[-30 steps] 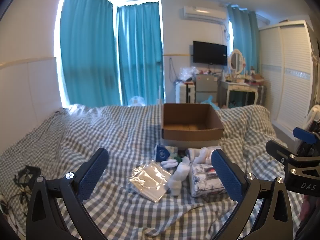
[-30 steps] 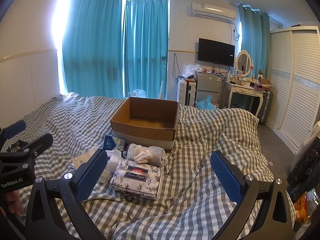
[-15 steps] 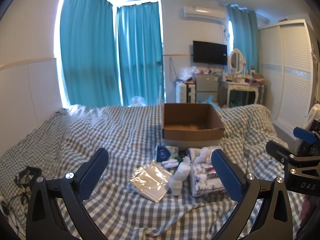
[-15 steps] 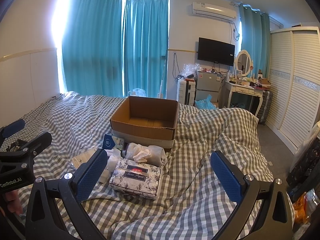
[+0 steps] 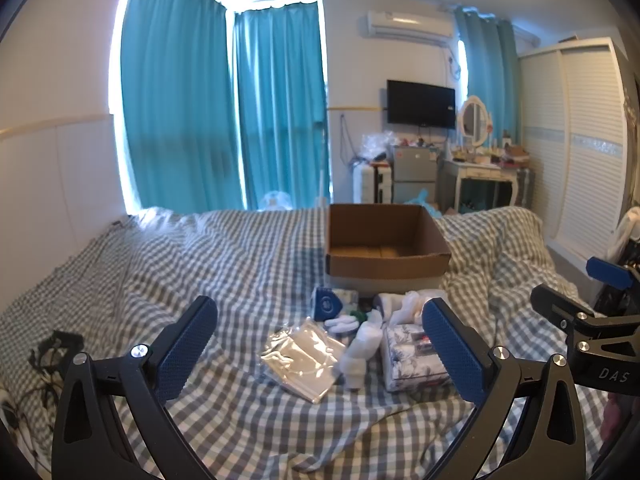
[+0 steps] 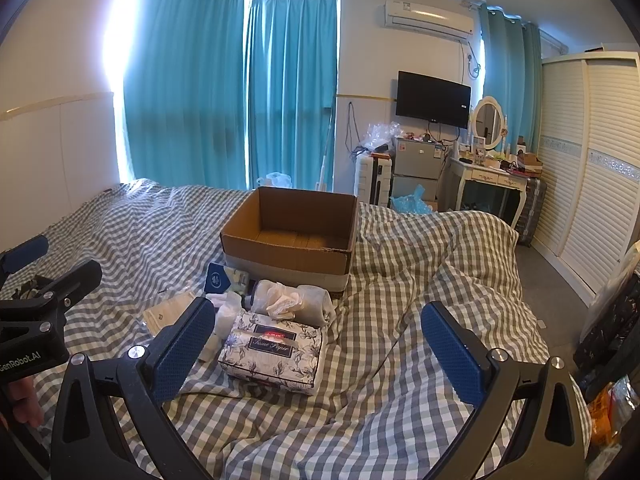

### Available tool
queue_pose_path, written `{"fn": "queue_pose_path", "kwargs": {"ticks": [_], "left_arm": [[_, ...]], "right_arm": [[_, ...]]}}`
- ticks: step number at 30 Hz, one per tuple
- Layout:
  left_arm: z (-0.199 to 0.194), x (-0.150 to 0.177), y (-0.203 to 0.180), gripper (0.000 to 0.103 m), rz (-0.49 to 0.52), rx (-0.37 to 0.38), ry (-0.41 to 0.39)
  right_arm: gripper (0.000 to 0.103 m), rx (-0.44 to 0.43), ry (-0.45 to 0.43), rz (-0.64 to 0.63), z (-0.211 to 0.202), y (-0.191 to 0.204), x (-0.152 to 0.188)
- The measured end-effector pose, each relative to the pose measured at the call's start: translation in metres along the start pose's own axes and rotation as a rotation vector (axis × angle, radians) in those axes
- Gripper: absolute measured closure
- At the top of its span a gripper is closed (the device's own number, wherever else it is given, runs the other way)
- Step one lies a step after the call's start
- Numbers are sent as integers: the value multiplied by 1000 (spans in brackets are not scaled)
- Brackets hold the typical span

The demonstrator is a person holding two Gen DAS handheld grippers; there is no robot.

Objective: Organize soft objects

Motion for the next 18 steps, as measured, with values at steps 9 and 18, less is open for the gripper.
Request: {"fn": "queue_pose_path", "kwargs": {"ticks": [9, 18], "left_arm": [[0, 0, 0, 0, 1, -1, 0], [0, 0, -1, 0, 1, -2, 0]], "right_arm": [[0, 0, 5, 0, 1, 1, 0], [0, -1, 7, -1, 2, 1, 1]]}}
Point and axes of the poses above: each gripper's, at about its wrist camera, not at the fingertips, and z roughly the way its jaws point, y to its left, x to its underside, the point moved 3 cm from there along z, roughly the way its jaws point, and after that the axes turned 3 degrees about y, right-handed, at the moved point
